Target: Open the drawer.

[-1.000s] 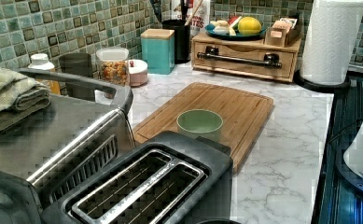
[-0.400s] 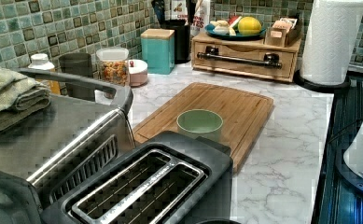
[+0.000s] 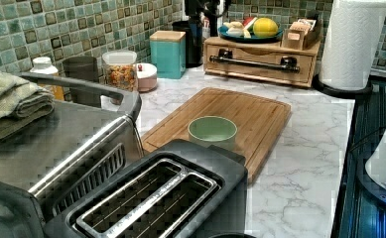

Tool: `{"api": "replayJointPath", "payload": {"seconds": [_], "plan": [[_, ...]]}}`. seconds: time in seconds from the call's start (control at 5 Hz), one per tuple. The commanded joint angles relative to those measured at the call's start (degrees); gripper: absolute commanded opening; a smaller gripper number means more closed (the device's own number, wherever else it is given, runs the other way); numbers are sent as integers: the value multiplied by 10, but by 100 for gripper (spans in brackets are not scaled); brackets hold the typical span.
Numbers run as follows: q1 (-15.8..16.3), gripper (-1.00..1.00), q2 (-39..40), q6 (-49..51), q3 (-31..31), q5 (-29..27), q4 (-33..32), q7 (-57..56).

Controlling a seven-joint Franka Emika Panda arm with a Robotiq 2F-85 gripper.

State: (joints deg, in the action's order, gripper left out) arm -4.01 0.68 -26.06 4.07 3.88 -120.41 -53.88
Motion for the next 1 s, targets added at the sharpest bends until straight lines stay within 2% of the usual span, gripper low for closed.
{"api": "replayJointPath", "payload": {"seconds": [0.2, 0.4, 0.6, 1.0], "plan": [[-41, 100, -48, -124, 90, 76, -68, -129], [-59, 100, -39, -155, 88, 85, -77, -152], [-70, 100, -36, -207, 95, 70, -102, -182], [-93, 100, 12, -248, 95, 92, -92, -180]]}}
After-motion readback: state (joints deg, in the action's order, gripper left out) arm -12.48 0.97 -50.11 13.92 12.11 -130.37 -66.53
